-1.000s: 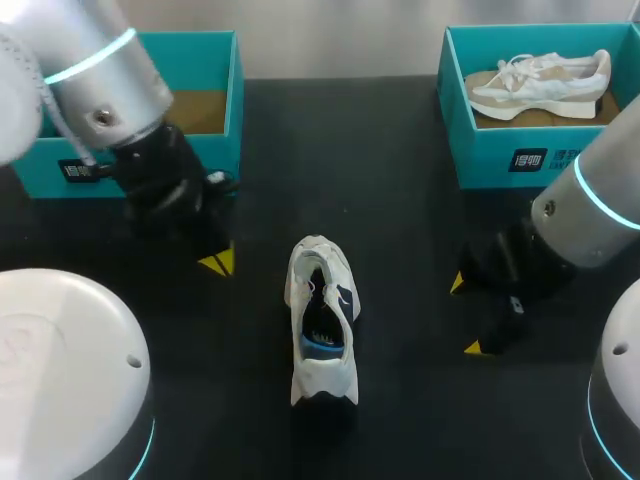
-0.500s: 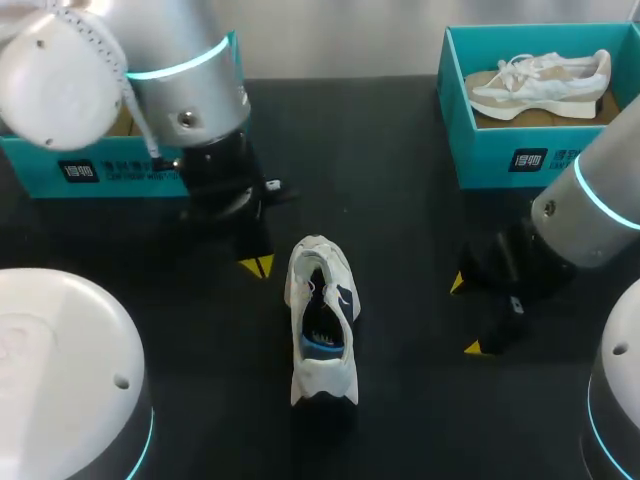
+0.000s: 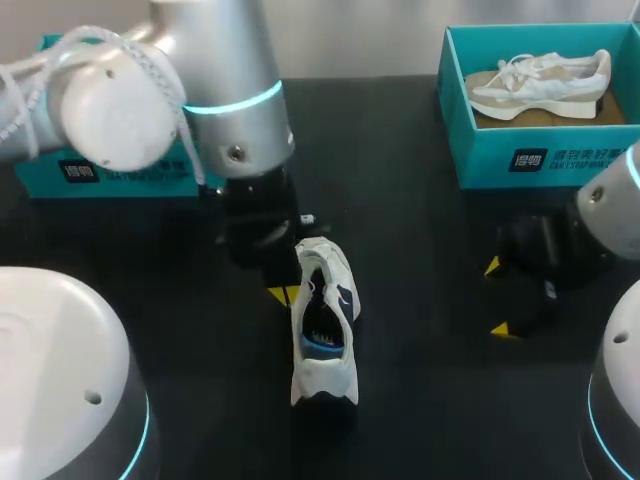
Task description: Take the shoe out of the shoebox, open the shoe tongue, remove and reinsert the insole, then place the shoe into the shoebox
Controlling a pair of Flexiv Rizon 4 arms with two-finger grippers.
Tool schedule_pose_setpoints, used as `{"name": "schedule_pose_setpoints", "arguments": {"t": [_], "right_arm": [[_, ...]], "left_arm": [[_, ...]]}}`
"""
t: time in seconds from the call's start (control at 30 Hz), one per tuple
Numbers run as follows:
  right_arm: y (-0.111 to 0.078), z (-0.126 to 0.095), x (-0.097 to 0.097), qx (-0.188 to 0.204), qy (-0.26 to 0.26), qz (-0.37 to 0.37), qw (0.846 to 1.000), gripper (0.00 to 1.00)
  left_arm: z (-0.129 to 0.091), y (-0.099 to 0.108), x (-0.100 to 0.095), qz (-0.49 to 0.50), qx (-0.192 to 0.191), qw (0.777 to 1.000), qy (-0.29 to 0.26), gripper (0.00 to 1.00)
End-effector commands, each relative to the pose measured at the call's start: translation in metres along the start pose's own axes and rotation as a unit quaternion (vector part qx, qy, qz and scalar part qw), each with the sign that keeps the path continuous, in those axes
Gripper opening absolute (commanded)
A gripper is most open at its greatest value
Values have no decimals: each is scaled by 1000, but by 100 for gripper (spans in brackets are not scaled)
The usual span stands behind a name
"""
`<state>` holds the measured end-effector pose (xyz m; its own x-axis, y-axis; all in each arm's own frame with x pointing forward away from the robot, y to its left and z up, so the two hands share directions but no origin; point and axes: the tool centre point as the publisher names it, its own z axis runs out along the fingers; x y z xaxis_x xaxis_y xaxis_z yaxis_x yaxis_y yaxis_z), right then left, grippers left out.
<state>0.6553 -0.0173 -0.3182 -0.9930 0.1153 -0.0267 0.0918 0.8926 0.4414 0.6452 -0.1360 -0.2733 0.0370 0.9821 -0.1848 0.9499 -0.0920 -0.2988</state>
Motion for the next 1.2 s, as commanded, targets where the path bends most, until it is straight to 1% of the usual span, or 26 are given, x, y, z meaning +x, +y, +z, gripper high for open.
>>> {"name": "schedule_pose_setpoints", "arguments": {"t": [0.03,0.17,0.33,0.5,0.57,0.9,0.97,1.1,1.2], "right_arm": [[-6,-11,7,-7,-4,-2,1000,100],[-6,-11,7,-7,-4,-2,1000,100],[-6,-11,7,-7,-4,-2,1000,100],[-6,-11,7,-7,-4,-2,1000,100],[-6,-11,7,-7,-4,-2,1000,100],[-6,-11,7,-7,-4,-2,1000,100],[-6,-11,7,-7,-4,-2,1000,100],[-6,-11,7,-7,-4,-2,1000,100],[-6,-11,7,-7,-4,-2,1000,100]], "left_arm": [[20,14,-9,4,8,1000,10,0],[30,18,-14,10,1,1000,19,0],[51,15,-20,28,0,999,31,0],[63,7,-18,38,8,999,35,0],[69,7,-18,41,7,998,42,0],[89,7,-15,35,11,998,44,0],[89,8,-15,33,12,998,44,0],[67,6,-13,39,-8,998,44,0],[66,5,-12,45,-13,997,60,0]]}}
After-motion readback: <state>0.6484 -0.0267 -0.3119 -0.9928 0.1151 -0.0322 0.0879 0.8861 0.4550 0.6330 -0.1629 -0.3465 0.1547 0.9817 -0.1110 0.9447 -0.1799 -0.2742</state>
